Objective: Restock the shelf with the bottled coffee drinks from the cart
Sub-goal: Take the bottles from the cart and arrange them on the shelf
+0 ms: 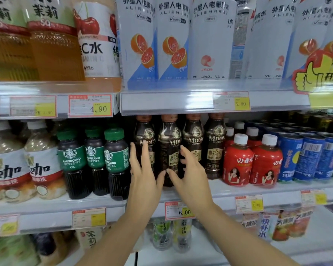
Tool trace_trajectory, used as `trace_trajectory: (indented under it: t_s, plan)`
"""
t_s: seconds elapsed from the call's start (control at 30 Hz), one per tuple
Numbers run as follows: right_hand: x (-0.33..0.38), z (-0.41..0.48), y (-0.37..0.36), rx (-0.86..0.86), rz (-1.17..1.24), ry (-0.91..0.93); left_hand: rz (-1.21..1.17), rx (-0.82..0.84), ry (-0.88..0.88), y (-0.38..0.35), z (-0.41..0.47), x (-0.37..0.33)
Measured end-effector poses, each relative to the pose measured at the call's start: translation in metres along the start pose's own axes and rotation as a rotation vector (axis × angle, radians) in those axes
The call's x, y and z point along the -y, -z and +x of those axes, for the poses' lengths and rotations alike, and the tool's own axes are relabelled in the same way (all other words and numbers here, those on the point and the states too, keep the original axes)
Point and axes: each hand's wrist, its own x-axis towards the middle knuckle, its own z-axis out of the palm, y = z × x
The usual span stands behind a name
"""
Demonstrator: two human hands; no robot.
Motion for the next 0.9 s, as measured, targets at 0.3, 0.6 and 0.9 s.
trace_trajectory:
  t_s: [0.3, 0.6, 0.9]
  plan:
    - [0.01, -0.004, -0.029, -0.168, 0.051, -0.179, 0.006, 0.052, 0.047, 0.005, 0.0, -0.001]
    - [0.024, 0.002, -0.034, -0.274, -0.037, -0.234, -0.02, 0.271, 0.016, 0.037, -0.006, -0.014]
    - [0.004, 0.007, 0.03, -0.395, -0.418, 0.172, 0.728, 0.006, -0.367, 0.08, 0.039, -0.005]
